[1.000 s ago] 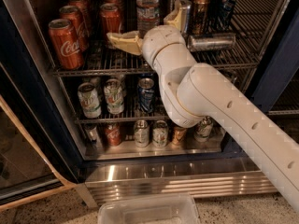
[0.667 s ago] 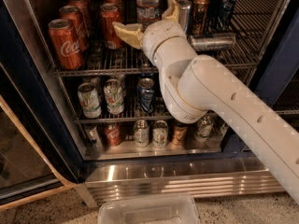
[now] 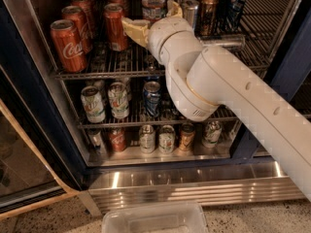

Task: Pick water bottle from top shelf of fridge

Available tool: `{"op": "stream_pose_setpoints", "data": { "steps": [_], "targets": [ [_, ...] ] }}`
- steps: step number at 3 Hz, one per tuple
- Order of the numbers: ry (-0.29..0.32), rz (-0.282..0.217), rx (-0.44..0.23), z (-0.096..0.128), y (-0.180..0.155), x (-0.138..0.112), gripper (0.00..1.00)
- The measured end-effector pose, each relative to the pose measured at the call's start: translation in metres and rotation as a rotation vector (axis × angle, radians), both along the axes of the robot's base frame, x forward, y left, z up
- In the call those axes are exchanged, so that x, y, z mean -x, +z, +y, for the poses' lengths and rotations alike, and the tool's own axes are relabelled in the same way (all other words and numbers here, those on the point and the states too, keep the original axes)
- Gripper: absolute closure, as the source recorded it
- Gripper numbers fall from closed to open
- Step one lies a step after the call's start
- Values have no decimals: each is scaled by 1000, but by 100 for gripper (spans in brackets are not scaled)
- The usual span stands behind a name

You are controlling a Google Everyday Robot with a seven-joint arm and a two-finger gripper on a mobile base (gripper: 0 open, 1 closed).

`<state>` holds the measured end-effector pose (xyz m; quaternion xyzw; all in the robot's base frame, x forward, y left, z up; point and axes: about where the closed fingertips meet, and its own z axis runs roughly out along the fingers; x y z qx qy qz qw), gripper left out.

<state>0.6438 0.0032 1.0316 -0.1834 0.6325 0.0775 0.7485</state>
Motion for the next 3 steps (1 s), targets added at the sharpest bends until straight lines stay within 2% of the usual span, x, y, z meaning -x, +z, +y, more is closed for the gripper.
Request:
{"op": "stream_pose_setpoints", "data": {
  "steps": [2, 3],
  "targets": [
    [-7, 66, -32, -6, -11, -10, 31],
    [-12, 80, -33, -7, -14, -13, 40]
  ]
}}
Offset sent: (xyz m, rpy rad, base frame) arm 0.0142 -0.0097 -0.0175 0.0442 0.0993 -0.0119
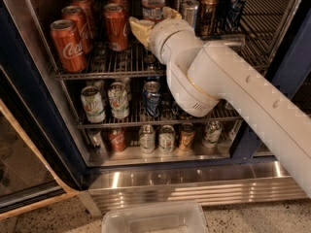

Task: Pick water bottle from top shelf of fridge

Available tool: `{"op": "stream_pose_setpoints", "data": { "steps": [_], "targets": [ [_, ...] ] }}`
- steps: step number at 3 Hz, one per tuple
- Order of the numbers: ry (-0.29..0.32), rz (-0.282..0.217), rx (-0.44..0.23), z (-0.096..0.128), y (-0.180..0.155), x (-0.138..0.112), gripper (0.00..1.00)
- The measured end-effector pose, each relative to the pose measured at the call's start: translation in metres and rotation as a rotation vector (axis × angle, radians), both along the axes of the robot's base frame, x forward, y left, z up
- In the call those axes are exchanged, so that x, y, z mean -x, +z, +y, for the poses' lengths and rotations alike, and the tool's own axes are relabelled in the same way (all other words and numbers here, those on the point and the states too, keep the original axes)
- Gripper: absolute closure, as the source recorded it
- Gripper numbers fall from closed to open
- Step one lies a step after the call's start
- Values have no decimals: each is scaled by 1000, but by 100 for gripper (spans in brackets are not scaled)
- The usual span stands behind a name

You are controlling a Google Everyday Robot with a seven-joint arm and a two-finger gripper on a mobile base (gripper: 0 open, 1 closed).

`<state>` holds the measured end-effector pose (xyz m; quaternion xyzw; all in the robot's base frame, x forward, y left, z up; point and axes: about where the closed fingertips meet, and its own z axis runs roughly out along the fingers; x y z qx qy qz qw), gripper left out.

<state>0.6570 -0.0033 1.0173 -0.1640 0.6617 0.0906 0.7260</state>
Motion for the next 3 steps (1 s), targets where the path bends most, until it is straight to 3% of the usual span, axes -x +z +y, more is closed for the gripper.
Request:
{"op": "stream_pose_setpoints", "data": {
  "steps": [3],
  "targets": [
    [-2, 10, 35, 4, -3, -19, 35]
  ]
}}
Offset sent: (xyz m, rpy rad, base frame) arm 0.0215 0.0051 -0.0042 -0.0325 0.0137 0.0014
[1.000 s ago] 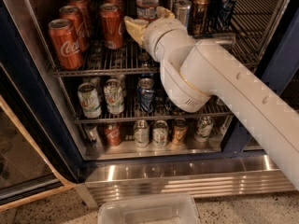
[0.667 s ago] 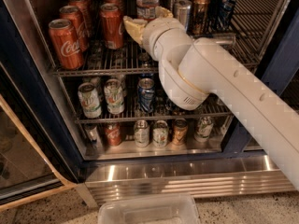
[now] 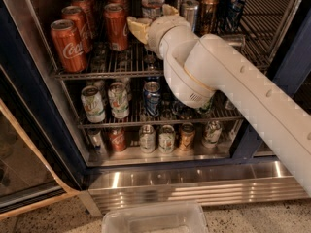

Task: Pick water bottle from top shelf of fridge

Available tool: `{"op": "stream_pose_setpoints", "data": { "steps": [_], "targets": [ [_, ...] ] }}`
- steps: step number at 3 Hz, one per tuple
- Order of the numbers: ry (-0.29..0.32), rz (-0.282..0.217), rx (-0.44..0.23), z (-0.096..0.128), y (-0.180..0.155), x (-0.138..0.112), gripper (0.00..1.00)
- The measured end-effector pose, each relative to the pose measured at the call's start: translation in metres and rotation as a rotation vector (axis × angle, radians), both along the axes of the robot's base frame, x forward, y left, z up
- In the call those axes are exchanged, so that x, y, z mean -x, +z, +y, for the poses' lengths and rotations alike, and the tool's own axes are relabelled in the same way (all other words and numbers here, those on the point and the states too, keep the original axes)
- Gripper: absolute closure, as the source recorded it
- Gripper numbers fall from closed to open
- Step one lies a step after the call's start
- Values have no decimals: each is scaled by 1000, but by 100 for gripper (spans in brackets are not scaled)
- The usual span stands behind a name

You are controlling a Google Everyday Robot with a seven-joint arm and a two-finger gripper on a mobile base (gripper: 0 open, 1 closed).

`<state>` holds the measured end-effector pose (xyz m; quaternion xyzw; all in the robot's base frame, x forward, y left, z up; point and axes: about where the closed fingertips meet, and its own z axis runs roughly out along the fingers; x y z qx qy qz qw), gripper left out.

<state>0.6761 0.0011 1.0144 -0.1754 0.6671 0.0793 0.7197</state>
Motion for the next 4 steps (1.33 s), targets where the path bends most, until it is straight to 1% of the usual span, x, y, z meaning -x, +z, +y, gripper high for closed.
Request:
{"op": "stream_pose_setpoints", "data": {
  "steps": [1, 2, 4],
  "targets": [
    [-3, 0, 7, -1, 0, -5, 33],
    [-15, -2, 30, -2, 0, -9, 33],
    [-53, -7, 72, -3, -1, -13, 34]
  ]
}}
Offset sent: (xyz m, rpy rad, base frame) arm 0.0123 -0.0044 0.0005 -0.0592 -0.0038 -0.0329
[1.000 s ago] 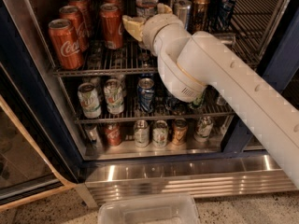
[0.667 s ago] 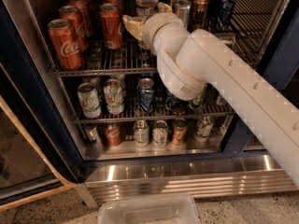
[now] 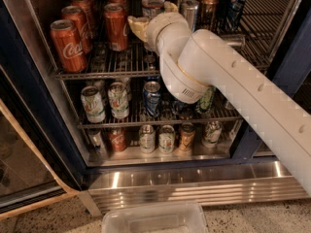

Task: Pick water bottle from top shelf of fridge

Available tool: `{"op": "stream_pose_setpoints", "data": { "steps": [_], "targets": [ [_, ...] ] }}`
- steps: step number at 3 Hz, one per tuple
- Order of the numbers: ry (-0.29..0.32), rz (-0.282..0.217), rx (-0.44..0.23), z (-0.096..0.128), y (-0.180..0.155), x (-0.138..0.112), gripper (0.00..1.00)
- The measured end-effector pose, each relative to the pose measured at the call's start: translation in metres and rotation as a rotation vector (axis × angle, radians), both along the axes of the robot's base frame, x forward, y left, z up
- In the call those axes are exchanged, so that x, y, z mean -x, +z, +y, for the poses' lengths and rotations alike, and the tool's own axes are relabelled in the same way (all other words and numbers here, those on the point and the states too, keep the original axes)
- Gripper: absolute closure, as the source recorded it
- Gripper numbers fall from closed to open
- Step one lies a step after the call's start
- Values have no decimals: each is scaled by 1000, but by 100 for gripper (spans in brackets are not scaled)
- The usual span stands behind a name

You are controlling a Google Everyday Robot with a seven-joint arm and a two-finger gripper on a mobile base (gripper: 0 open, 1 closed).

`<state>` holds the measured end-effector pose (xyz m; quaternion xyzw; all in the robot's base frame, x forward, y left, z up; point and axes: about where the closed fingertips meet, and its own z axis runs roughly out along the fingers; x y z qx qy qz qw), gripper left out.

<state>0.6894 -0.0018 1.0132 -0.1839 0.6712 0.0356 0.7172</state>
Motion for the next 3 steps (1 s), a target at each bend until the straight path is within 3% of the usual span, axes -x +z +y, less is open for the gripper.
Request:
{"op": "stream_pose_setpoints", "data": {
  "steps": [3],
  "targets": [
    [-50, -42, -55, -3, -1, -11, 30]
  ]
}}
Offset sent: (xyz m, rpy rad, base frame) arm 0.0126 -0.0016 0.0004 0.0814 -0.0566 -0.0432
